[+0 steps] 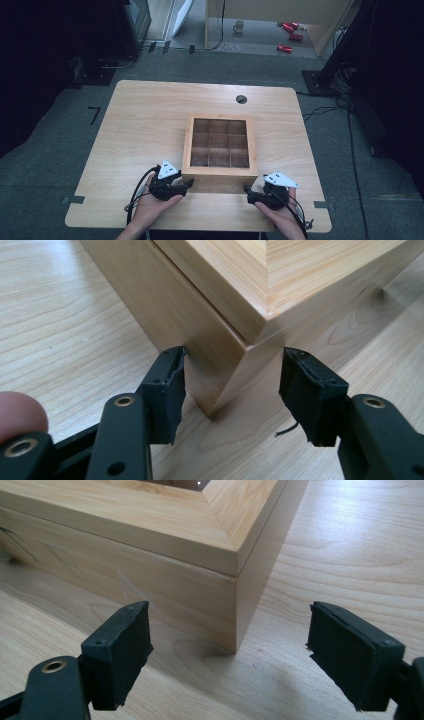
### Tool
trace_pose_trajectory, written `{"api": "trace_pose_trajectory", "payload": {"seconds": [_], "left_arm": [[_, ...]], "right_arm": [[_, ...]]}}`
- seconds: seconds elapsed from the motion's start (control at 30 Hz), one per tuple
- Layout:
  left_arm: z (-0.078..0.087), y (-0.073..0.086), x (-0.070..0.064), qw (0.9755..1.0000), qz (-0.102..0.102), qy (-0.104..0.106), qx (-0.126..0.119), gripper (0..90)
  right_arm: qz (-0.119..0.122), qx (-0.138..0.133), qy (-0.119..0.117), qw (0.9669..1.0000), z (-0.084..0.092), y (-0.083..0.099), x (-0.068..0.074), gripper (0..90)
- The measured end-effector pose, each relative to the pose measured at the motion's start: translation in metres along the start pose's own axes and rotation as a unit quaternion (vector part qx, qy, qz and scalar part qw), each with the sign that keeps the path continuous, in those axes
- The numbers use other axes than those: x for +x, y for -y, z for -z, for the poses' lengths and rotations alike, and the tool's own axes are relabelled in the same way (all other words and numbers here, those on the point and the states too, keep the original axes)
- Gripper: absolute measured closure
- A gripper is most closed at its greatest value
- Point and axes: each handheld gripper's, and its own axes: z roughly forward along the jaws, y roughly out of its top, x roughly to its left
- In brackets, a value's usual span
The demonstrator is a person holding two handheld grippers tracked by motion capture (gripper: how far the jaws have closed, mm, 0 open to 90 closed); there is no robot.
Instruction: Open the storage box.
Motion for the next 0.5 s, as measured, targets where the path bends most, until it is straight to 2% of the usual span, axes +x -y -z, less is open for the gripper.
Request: {"api": "trace_pose_trajectory", "payload": {"seconds": [0.1,0.23,0.37,0.5], "left_arm": [[0.000,0.000,0.001,1.0000,0.007,0.006,0.001,44.1],[0.009,-0.004,0.000,0.9996,0.010,0.013,-0.024,44.3],[0.017,-0.008,0.001,0.9985,0.023,0.025,-0.043,45.5],[0.019,-0.010,0.002,0.9987,0.023,0.025,-0.040,47.7]], "right_arm": [[0.000,0.004,0.002,1.0000,-0.002,0.001,0.000,18.0],[0.002,0.004,0.004,1.0000,-0.002,0.002,0.000,18.1],[0.002,0.003,0.005,1.0000,-0.003,0.002,0.001,18.2],[0.004,0.001,0.004,1.0000,-0.003,0.002,0.002,18.2]]}}
